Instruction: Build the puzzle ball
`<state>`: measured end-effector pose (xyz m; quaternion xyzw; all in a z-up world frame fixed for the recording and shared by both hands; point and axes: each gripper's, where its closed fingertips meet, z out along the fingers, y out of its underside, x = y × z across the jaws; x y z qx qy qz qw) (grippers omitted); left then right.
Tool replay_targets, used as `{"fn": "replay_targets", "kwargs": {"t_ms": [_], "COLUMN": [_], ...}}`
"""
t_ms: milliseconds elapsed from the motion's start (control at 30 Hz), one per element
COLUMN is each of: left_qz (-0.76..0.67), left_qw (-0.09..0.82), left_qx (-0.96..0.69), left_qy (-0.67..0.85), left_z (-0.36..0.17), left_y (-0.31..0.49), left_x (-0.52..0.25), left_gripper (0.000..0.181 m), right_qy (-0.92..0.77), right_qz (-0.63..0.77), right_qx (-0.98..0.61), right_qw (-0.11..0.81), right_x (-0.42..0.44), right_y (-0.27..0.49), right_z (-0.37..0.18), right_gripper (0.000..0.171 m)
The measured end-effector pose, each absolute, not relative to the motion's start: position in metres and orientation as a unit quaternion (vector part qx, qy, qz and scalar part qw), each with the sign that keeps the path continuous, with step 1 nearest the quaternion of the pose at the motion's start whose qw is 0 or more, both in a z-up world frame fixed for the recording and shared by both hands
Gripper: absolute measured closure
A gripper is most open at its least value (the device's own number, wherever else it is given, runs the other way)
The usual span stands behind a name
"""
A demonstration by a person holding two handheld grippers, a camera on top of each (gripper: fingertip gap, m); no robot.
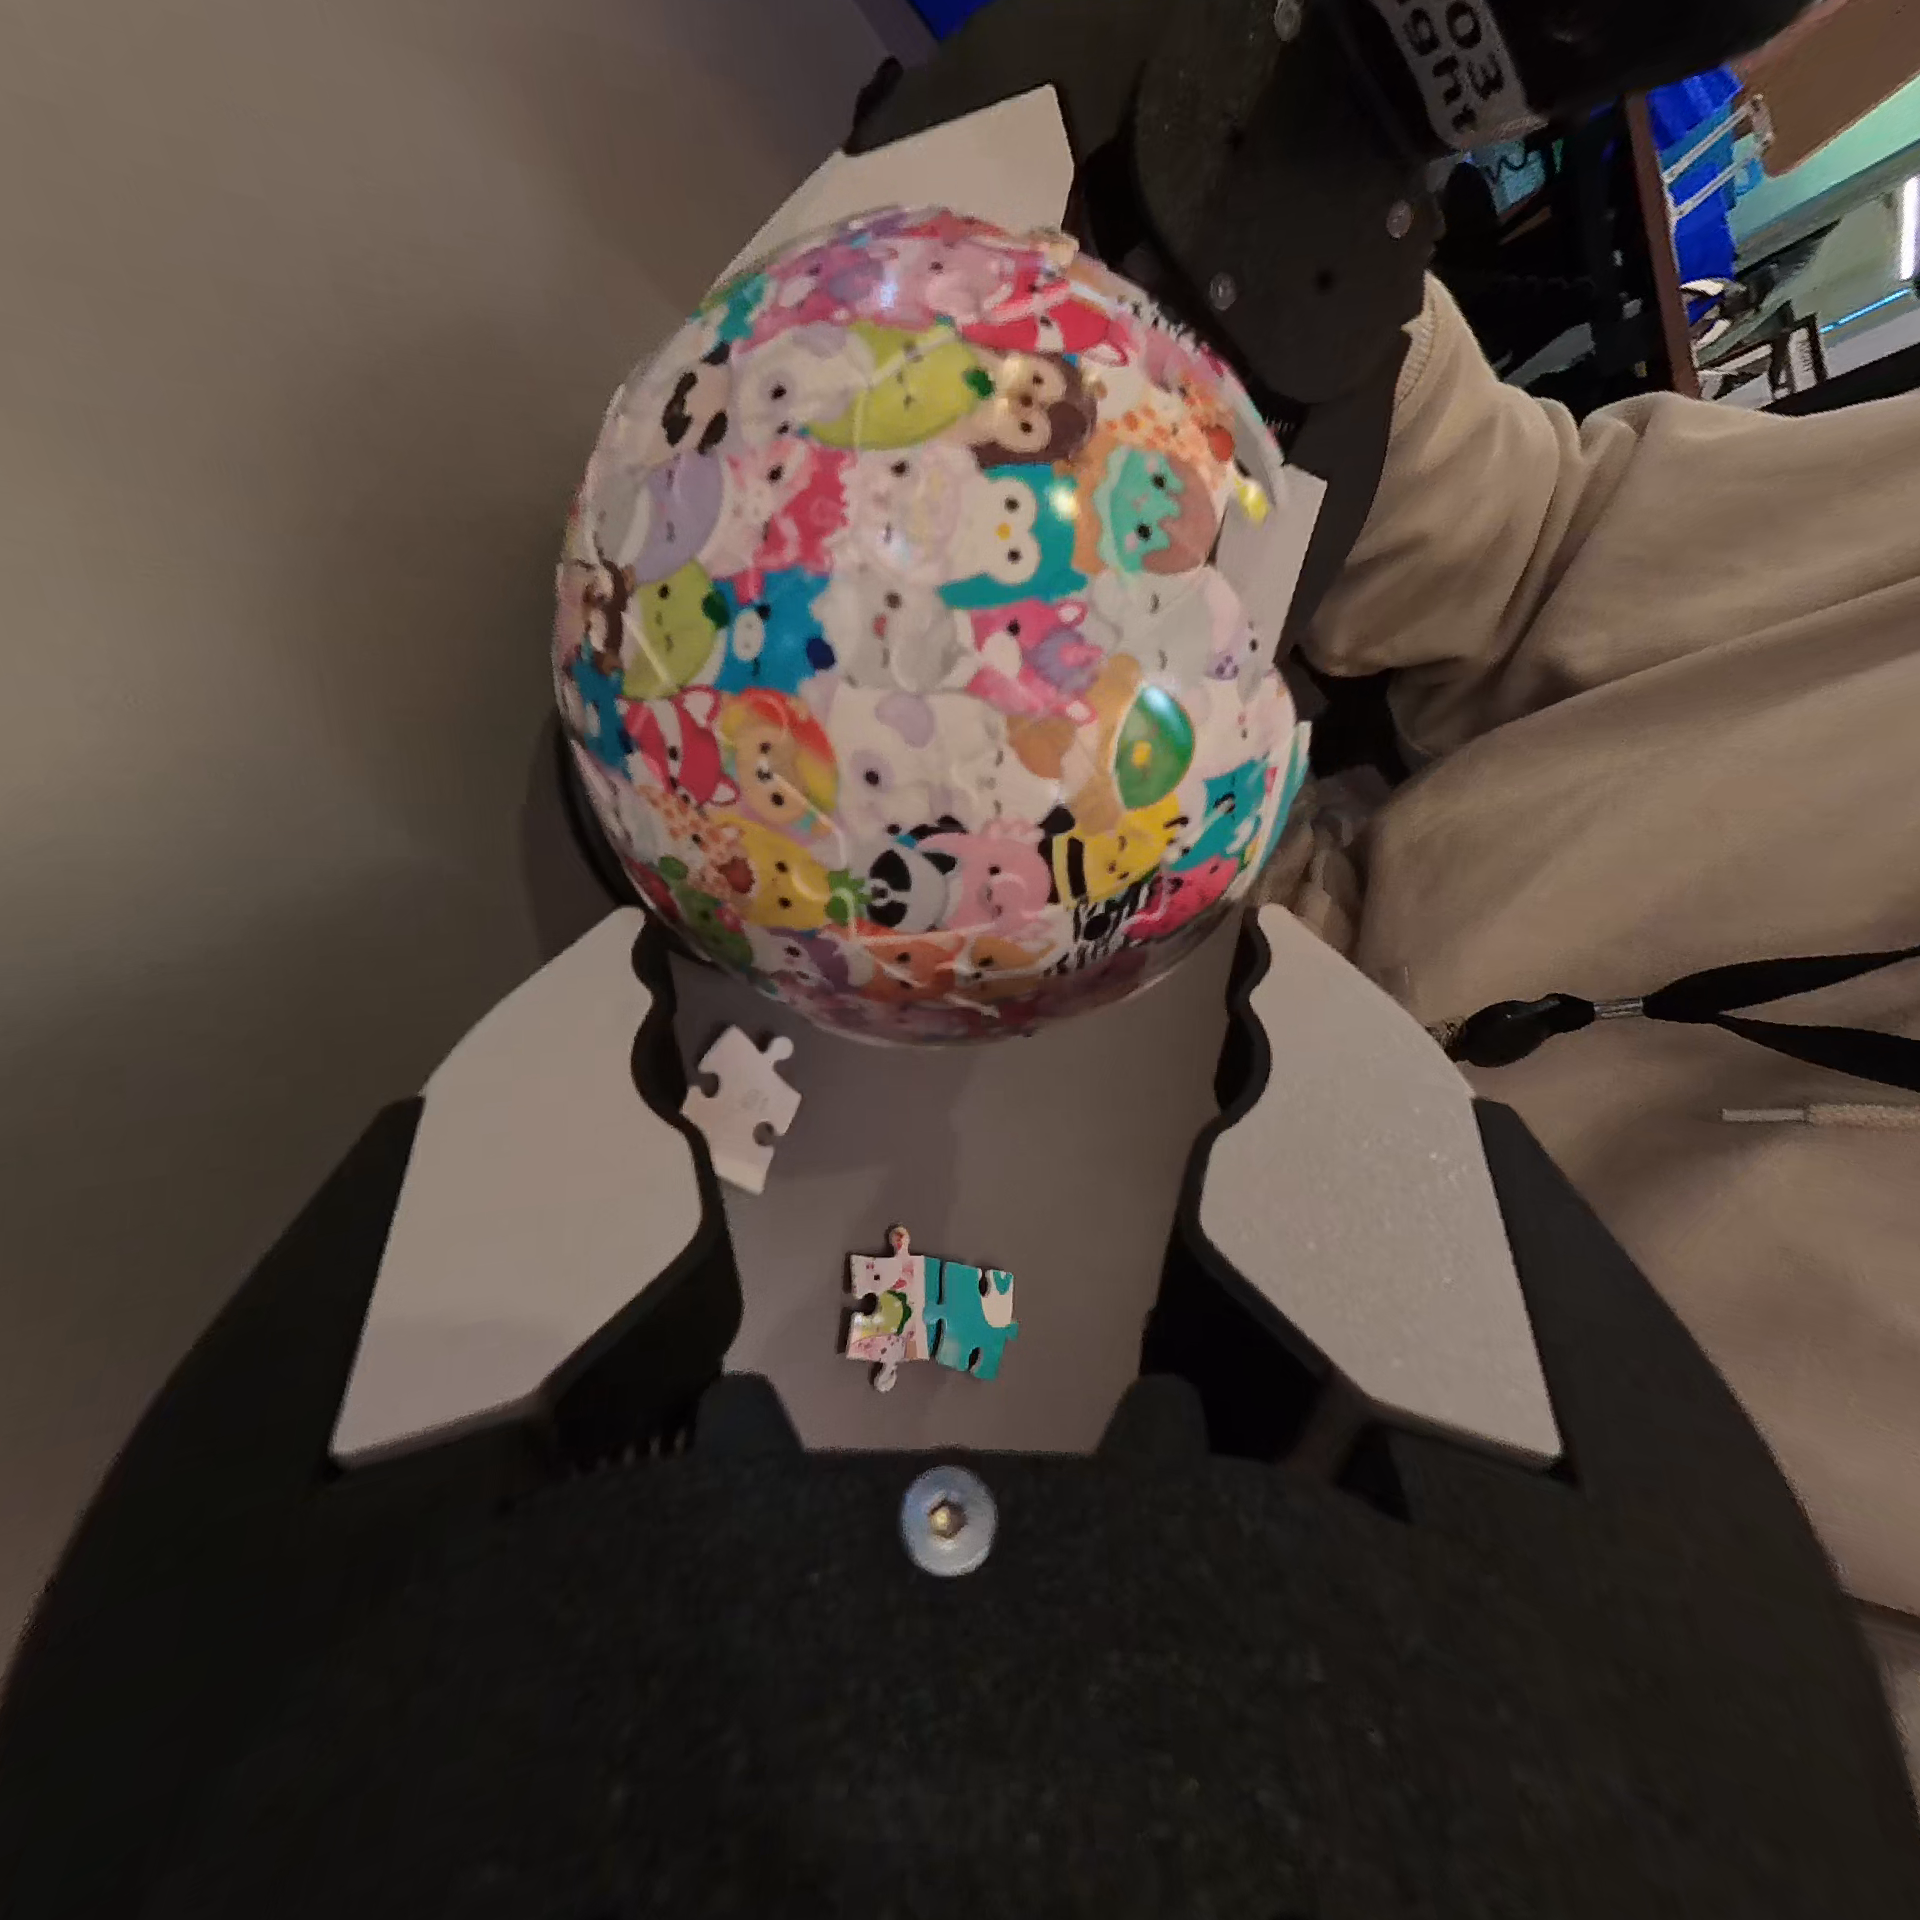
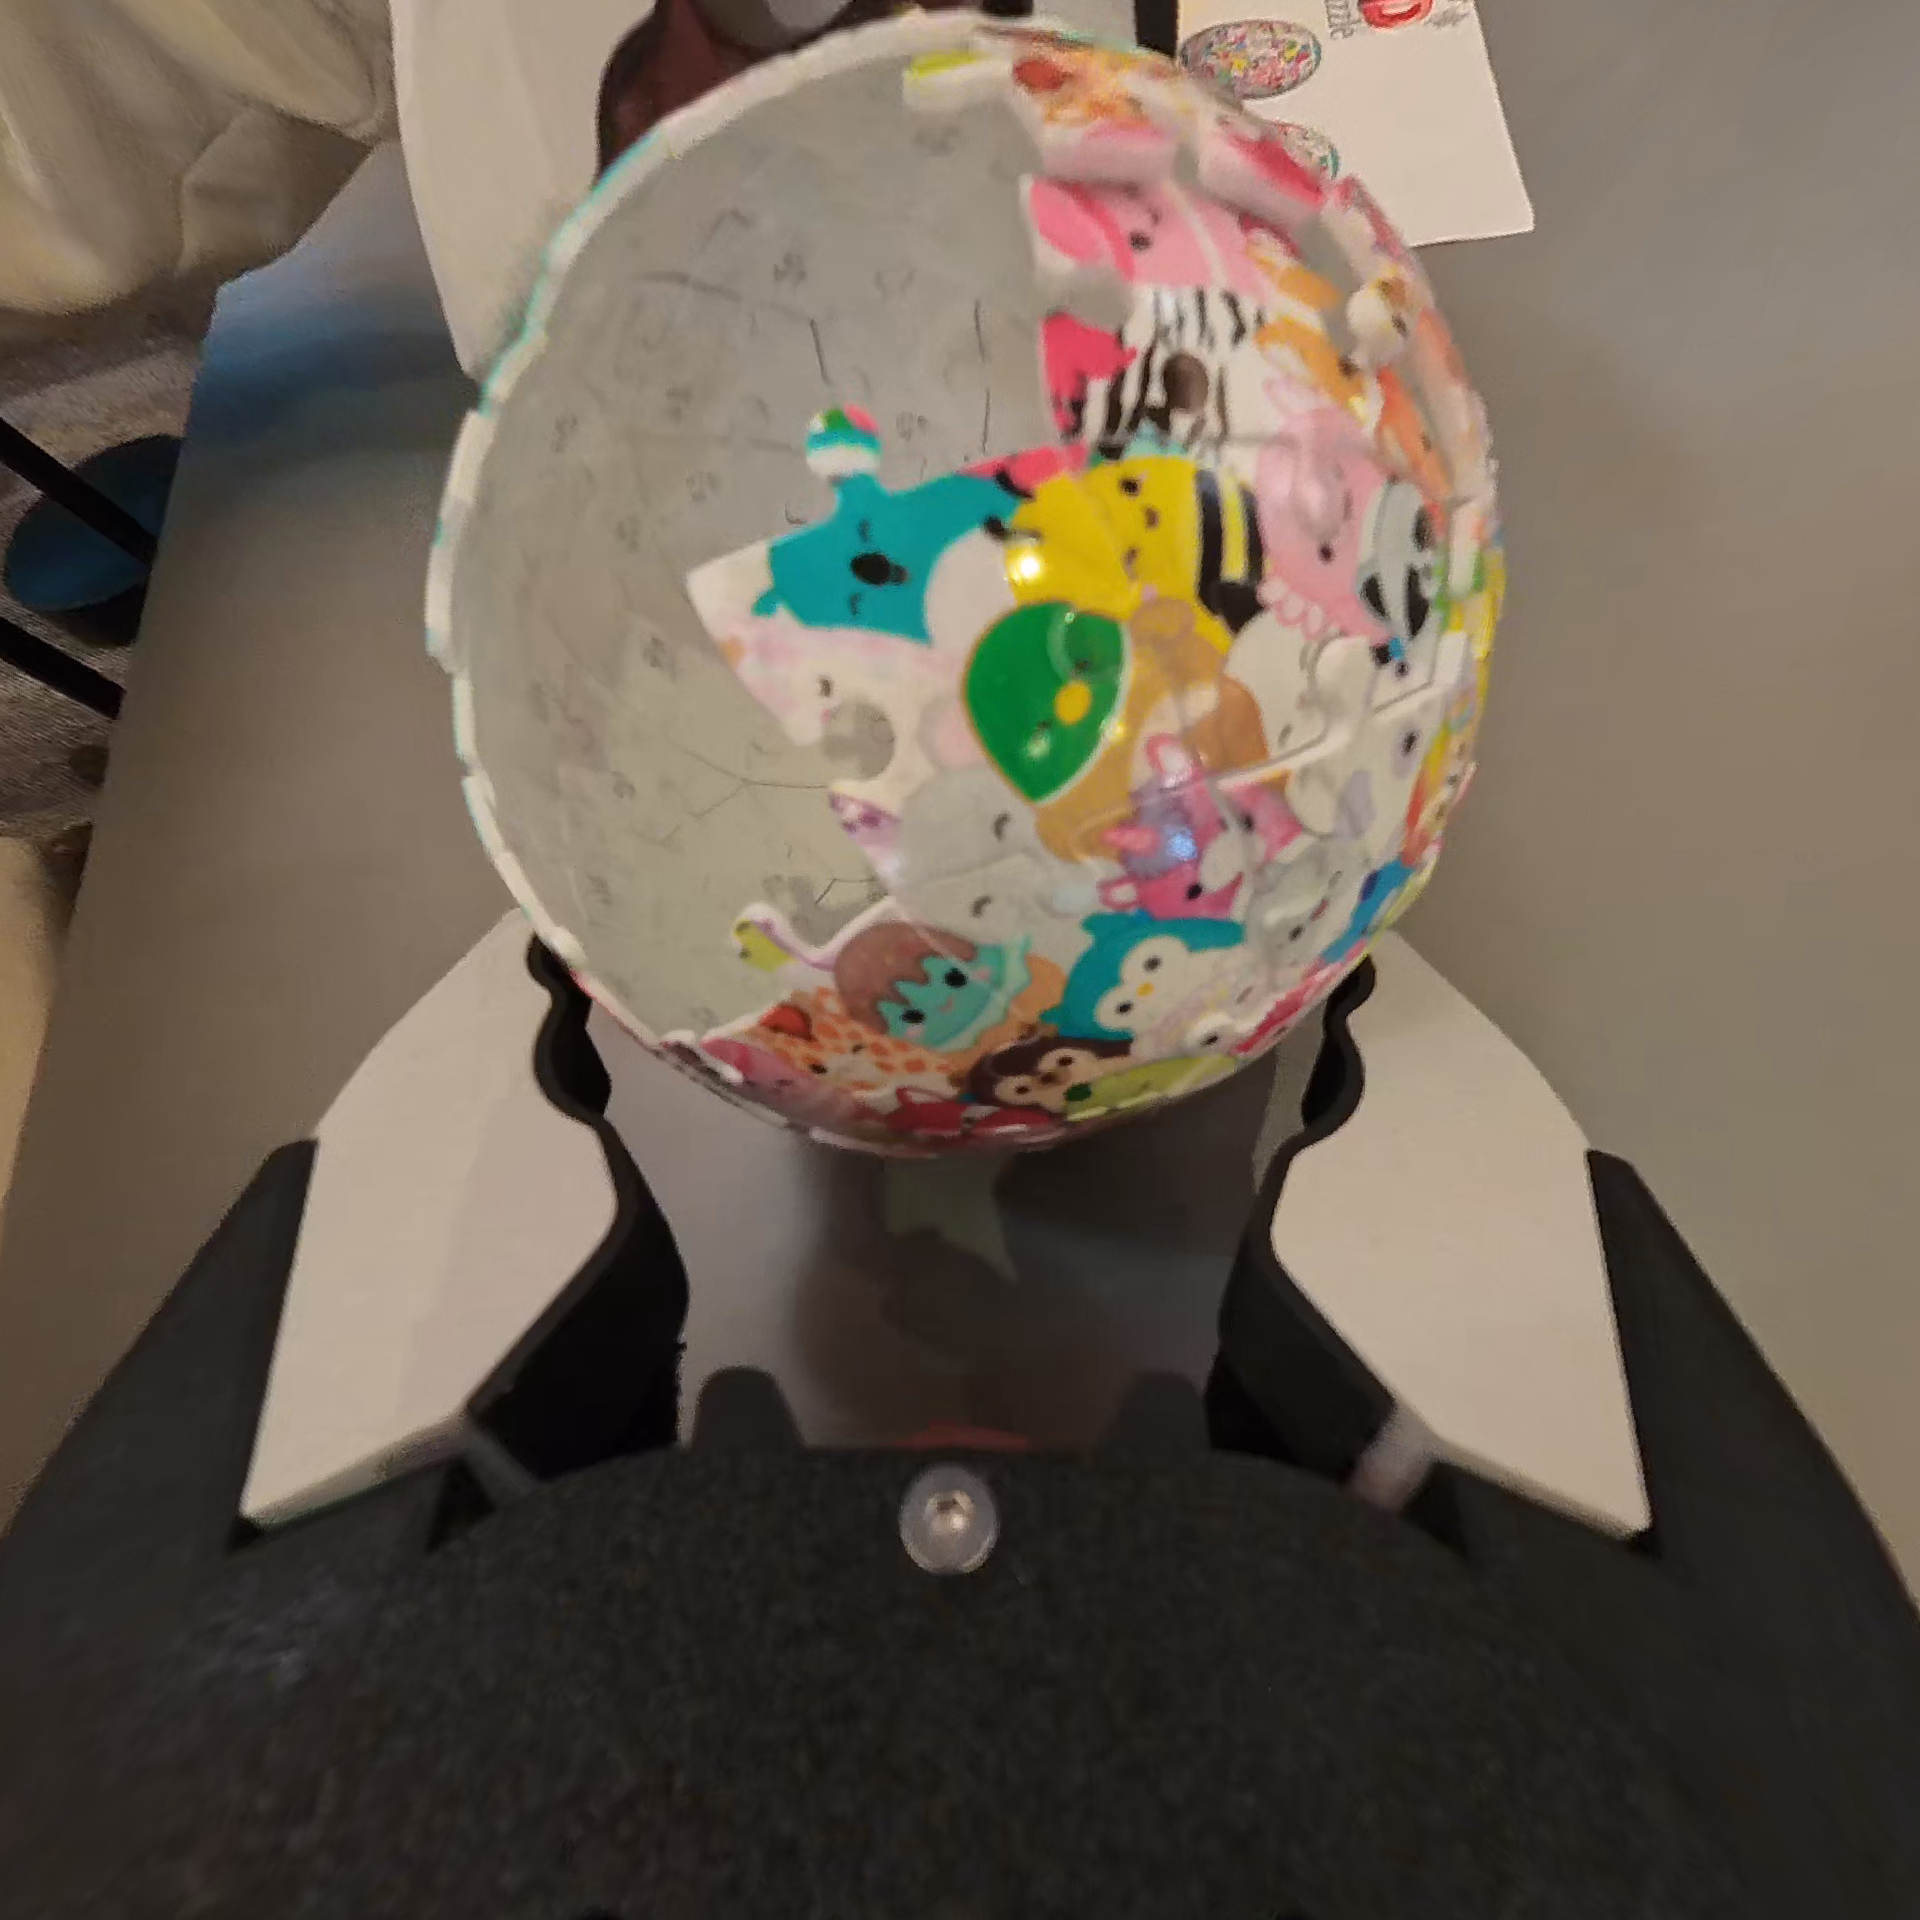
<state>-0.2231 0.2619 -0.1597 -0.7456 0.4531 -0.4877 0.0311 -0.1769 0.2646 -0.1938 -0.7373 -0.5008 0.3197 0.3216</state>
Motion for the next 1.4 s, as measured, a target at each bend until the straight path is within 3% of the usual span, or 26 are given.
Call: {"fn": "replay_targets", "kwargs": {"t_ms": [467,800,1000,1267,1400], "left_qz": [-0.455,-0.491,-0.494,-0.478,-0.479], "left_qw": [0.13,0.14,0.108,0.116,0.127], "left_qx": [-0.751,-0.739,-0.736,-0.737,-0.733], "left_qy": [0.461,0.439,0.449,0.463,0.467], "left_z": [-0.157,-0.145,-0.142,-0.14,-0.134], "left_y": [0.268,0.273,0.281,0.281,0.279], "left_x": [-0.215,-0.217,-0.208,-0.2,-0.197], "left_gripper": [0.073,0.077,0.073,0.071,0.072], "right_qy": [-0.598,-0.556,-0.465,-0.435,-0.436], "right_qz": [0.158,0.285,0.438,0.461,0.453], "right_qx": [-0.686,-0.688,-0.71,-0.71,-0.702], "right_qw": [0.384,0.37,0.295,0.308,0.335], "right_x": [-0.169,-0.166,-0.169,-0.174,-0.177], "right_y": [0.285,0.269,0.255,0.267,0.274], "right_z": [-0.191,-0.181,-0.17,-0.161,-0.15], "right_gripper": [0.039,0.035,0.032,0.049,0.049]}}
